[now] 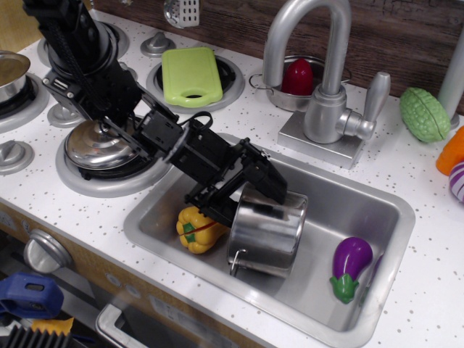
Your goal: Flip pot upright in sink
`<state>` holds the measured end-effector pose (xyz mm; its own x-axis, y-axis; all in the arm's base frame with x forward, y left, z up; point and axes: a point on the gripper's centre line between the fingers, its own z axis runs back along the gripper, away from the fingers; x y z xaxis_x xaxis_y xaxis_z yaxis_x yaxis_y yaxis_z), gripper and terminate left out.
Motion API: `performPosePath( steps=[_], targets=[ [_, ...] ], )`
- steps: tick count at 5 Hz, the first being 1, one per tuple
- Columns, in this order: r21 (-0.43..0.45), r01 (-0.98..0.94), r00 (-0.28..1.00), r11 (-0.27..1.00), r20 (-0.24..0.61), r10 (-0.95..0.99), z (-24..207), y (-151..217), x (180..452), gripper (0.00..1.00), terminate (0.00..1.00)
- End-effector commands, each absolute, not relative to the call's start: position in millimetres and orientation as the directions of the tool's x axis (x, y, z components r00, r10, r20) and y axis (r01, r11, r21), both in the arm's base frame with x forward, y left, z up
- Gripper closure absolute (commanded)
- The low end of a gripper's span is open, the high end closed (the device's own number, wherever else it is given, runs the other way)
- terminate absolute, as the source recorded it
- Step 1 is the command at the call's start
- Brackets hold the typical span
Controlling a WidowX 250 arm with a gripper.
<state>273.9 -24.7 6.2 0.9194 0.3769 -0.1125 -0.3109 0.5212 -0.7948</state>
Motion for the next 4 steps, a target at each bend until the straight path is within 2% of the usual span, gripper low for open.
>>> performPosePath(
  steps=[1, 2, 4],
  targets=[
    [-0.815, -0.247, 0.929, 0.524, -0.046, 0.367, 10.6, -25.1, 278.7, 0.0, 0.0],
    [-0.816, -0.253, 0.921, 0.52, -0.038, 0.388, 11.2, -28.6, 278.5, 1.0, 0.0],
    [-0.82, -0.263, 0.911, 0.509, -0.037, 0.41, 12.7, -30.9, 277.4, 1.0, 0.0]
  ],
)
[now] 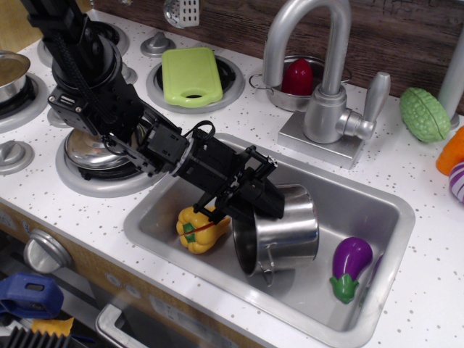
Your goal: Flip pot upright in sink
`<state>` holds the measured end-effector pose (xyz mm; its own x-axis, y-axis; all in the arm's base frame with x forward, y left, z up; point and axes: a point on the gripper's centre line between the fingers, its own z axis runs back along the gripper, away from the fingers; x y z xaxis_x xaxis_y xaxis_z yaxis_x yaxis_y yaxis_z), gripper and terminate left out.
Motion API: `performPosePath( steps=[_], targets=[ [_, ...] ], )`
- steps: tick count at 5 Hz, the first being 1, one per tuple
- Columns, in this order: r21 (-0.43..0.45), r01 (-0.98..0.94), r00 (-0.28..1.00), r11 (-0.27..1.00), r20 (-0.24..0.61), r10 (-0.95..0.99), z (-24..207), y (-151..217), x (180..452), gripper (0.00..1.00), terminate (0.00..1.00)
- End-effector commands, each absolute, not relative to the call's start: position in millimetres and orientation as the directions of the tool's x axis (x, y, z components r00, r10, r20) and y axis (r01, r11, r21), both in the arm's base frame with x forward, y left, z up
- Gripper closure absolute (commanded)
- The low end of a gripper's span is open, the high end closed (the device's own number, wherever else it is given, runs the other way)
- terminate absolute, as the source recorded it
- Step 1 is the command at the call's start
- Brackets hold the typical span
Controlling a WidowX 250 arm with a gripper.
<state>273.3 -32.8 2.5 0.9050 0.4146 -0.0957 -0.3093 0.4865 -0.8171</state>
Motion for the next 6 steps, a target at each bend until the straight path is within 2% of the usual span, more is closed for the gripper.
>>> performPosePath(
  steps=[1, 2, 4, 5, 6],
  targets=[
    [-0.81, -0.27, 0.908, 0.521, -0.034, 0.419, 13.9, -32.0, 277.5, 1.0, 0.0],
    [-0.741, -0.282, 0.916, 0.609, -0.02, 0.401, 20.7, -33.3, 279.5, 1.0, 0.0],
    [-0.547, -0.396, 0.912, 0.737, -0.137, 0.388, 35.5, -43.9, 284.8, 1.0, 0.0],
    [-0.537, -0.419, 0.901, 0.732, -0.148, 0.408, 33.4, -46.2, 283.4, 1.0, 0.0],
    [-0.57, -0.413, 0.902, 0.71, -0.144, 0.408, 26.8, -44.3, 280.2, 0.0, 0.0]
  ],
)
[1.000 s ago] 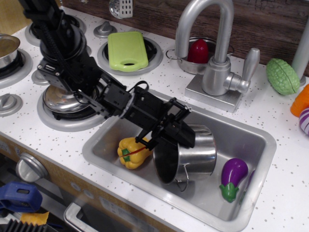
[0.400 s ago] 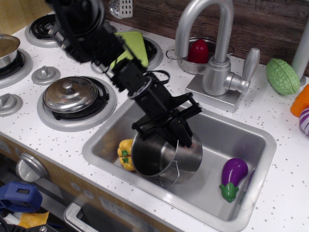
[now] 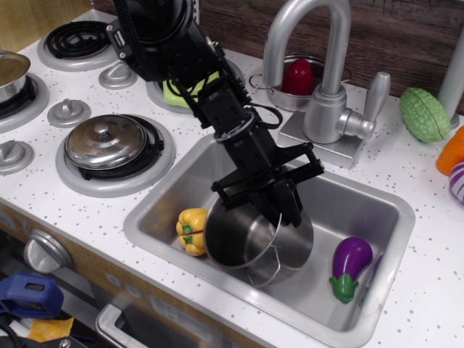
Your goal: Flip pot upright in sink
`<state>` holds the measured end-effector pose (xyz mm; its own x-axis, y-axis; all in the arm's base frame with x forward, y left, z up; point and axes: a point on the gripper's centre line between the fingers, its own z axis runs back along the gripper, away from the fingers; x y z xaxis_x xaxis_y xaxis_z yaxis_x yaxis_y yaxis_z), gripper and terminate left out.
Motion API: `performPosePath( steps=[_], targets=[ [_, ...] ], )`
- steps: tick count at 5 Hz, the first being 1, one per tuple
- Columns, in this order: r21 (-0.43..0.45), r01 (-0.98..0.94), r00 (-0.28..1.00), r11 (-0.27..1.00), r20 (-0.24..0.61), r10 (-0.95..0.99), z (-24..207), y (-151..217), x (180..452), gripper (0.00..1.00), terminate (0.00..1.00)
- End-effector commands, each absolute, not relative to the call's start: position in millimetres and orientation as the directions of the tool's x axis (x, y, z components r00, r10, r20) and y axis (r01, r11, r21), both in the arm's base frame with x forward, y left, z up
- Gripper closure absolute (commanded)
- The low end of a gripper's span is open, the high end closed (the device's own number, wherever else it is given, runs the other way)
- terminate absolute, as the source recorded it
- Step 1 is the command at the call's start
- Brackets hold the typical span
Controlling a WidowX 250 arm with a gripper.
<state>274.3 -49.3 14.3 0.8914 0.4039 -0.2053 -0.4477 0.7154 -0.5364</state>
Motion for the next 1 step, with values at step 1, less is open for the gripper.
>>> performPosePath(
  steps=[1],
  targets=[
    [-0.57, -0.413, 0.902, 0.71, -0.144, 0.408, 26.8, -44.3, 280.2, 0.0, 1.0]
  ],
)
